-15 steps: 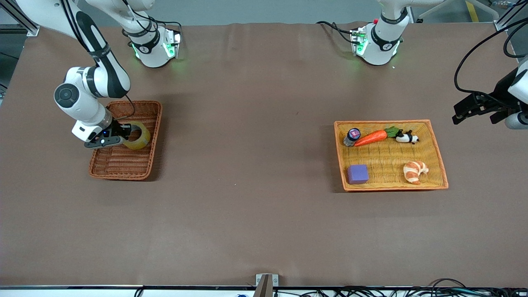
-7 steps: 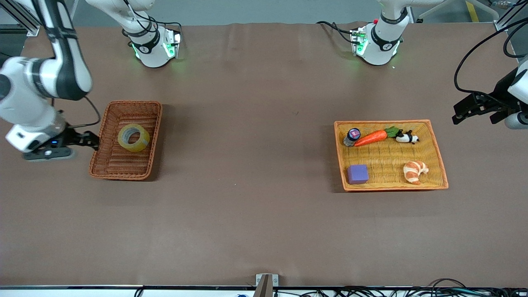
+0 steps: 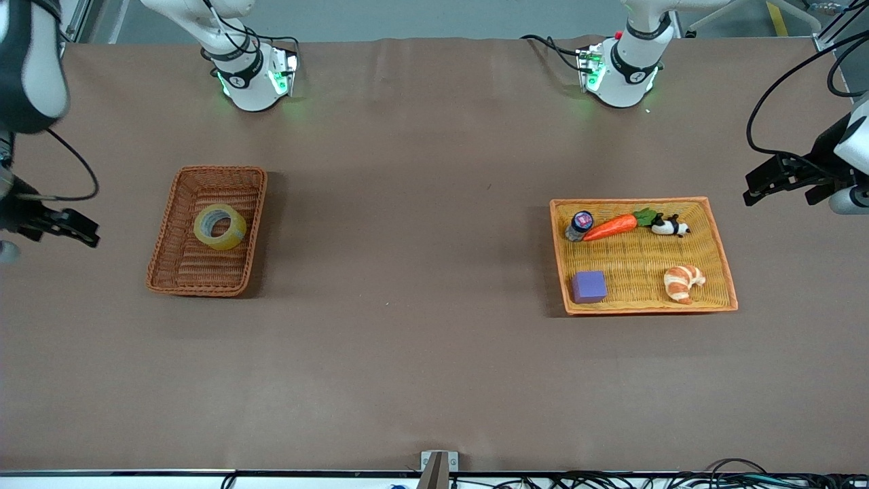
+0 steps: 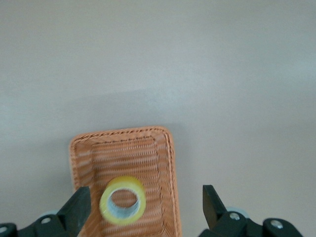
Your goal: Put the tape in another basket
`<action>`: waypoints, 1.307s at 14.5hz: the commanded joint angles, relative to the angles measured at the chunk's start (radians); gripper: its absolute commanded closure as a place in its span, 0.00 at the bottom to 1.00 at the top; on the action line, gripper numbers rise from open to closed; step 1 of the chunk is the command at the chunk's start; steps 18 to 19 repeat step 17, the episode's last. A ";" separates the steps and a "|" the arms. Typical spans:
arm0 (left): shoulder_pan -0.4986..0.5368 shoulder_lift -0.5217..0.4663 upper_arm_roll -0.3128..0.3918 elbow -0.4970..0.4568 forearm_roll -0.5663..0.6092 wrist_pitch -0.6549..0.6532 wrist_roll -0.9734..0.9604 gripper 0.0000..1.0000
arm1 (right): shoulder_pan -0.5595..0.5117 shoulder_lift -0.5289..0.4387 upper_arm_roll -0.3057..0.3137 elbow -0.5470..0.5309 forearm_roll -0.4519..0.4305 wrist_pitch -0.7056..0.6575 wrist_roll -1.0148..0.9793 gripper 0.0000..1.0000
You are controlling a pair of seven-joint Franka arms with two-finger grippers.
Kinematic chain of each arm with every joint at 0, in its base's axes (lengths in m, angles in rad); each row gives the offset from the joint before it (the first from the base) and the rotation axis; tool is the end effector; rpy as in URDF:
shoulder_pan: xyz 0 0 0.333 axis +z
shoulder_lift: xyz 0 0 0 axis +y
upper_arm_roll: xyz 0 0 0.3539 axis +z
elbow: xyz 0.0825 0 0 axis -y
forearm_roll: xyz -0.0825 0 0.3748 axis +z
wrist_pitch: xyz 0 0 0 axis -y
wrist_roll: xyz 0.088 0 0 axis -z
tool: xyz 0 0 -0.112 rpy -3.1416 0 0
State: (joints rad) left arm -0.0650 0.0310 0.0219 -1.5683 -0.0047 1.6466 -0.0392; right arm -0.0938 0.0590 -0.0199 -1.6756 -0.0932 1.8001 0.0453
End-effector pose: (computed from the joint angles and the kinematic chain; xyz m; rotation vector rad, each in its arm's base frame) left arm 0.5631 -0.0250 0.6482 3.1348 -0.0058 0.0738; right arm 0.5770 -0.0739 0.5961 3.0378 -0.2141 0.0949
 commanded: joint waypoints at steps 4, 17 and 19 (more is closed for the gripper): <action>-0.003 0.009 -0.003 0.031 0.017 -0.005 -0.005 0.00 | 0.036 0.007 0.000 0.223 0.081 -0.307 0.044 0.00; 0.001 0.003 -0.003 0.040 0.017 -0.030 0.009 0.00 | 0.022 -0.016 0.009 0.177 0.081 -0.298 -0.016 0.00; 0.001 0.003 -0.003 0.040 0.017 -0.030 0.009 0.00 | 0.022 -0.016 0.009 0.177 0.081 -0.298 -0.016 0.00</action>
